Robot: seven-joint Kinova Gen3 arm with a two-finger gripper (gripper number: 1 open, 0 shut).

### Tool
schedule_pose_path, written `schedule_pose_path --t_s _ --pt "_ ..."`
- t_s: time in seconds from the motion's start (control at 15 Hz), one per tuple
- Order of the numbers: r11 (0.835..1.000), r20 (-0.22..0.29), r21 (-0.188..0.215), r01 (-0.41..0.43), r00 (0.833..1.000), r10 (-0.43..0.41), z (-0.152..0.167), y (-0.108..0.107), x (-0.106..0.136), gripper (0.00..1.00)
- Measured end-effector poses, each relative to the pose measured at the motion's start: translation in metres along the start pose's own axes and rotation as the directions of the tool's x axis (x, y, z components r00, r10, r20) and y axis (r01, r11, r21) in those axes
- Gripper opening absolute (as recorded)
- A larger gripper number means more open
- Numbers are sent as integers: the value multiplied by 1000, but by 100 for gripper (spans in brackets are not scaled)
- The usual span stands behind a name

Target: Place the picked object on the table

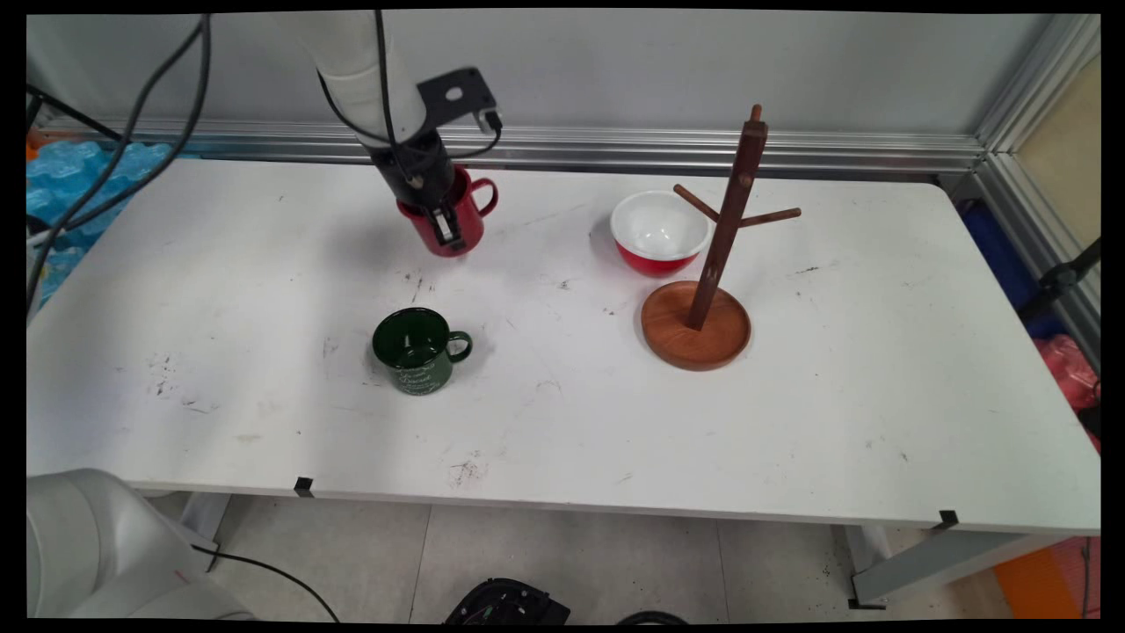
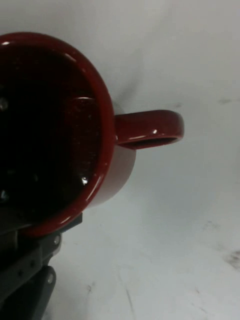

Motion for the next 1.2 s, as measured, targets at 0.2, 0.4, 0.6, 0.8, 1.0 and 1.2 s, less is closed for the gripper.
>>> schedule_pose_path --t_s 0.2,0.4,0.6,0.8,1.0,1.2 --pt "1000 32 -3 -3 999 3 19 -1 -2 0" --pt "1000 56 -8 -5 998 5 36 -2 -4 0" --pt "1000 69 -18 -2 998 3 49 -2 -5 0" --pt "1000 69 -31 -1 998 4 59 -1 -4 100" --pt "999 60 -37 -5 998 8 66 -1 0 100" --pt "999 43 -37 -14 999 15 66 -2 4 100"
